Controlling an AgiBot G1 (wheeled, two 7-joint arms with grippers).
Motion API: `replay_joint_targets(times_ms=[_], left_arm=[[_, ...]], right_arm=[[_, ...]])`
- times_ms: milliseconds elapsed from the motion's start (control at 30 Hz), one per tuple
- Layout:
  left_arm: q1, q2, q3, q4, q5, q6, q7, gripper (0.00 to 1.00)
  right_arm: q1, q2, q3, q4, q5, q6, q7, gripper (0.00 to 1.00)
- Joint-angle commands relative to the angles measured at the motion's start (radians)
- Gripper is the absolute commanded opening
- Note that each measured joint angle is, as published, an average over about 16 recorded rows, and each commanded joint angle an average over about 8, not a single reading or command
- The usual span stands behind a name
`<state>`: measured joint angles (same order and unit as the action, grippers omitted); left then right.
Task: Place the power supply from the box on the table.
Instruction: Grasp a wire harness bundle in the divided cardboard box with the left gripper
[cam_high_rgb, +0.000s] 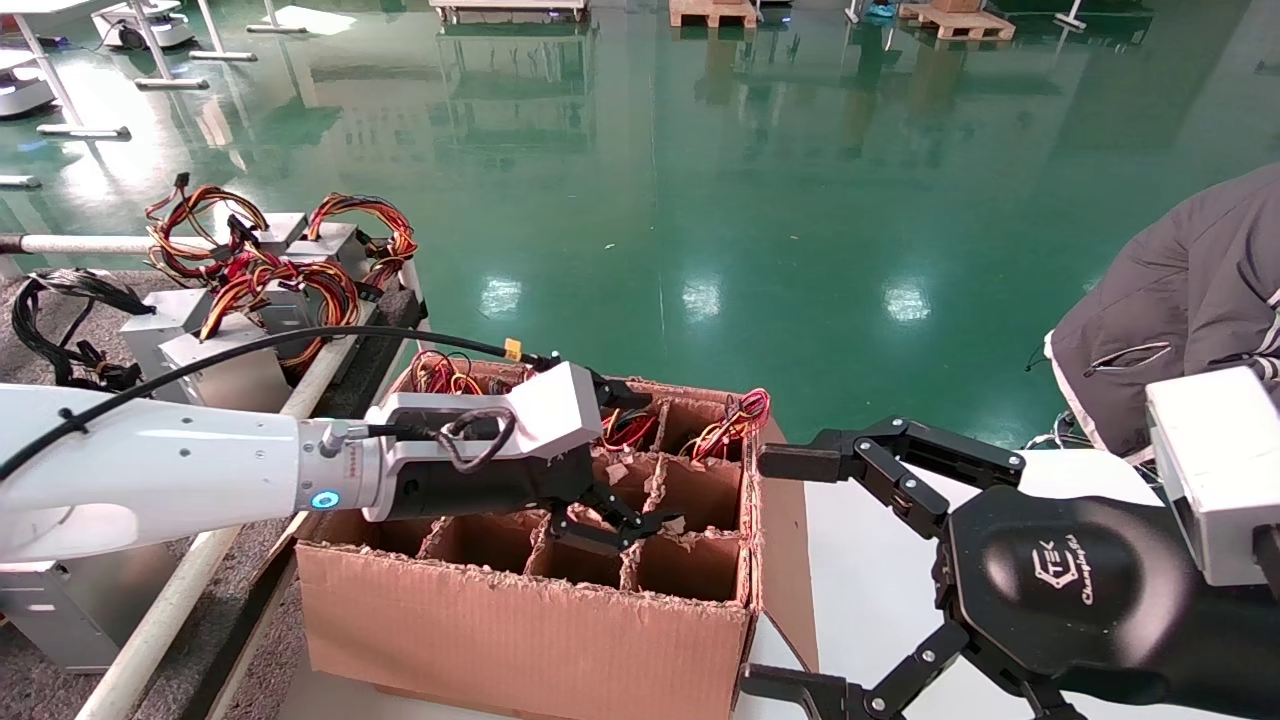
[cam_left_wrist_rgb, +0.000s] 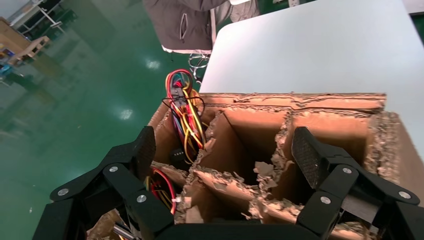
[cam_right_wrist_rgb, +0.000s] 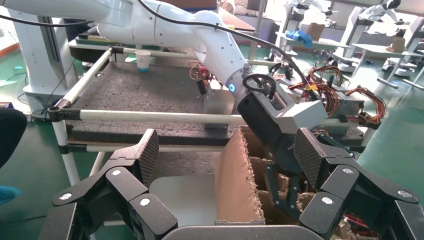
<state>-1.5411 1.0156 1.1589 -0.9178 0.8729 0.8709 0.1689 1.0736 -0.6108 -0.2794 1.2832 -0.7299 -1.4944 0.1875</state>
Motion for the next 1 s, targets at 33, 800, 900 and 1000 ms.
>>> replay_joint_targets(times_ms=[33,800,900,1000], left_arm=[[-0.003,0.011,0.012,0.008,-0.003,-0.015,0.007,1.0],[-0.054,0.109,0.097,0.11,-0.049,-0.13,0.075,1.0],[-0.058,0.116,0.108,0.114,-0.058,-0.138,0.081,1.0],[-0.062,0.121,0.12,0.118,-0.067,-0.145,0.085,1.0]], right_arm=[[0.0,0.0,0.0,0.0,0.0,0.0,0.0,1.0],[0.0,0.0,0.0,0.0,0.0,0.0,0.0,1.0],[0.0,0.0,0.0,0.0,0.0,0.0,0.0,1.0],[0.0,0.0,0.0,0.0,0.0,0.0,0.0,1.0]])
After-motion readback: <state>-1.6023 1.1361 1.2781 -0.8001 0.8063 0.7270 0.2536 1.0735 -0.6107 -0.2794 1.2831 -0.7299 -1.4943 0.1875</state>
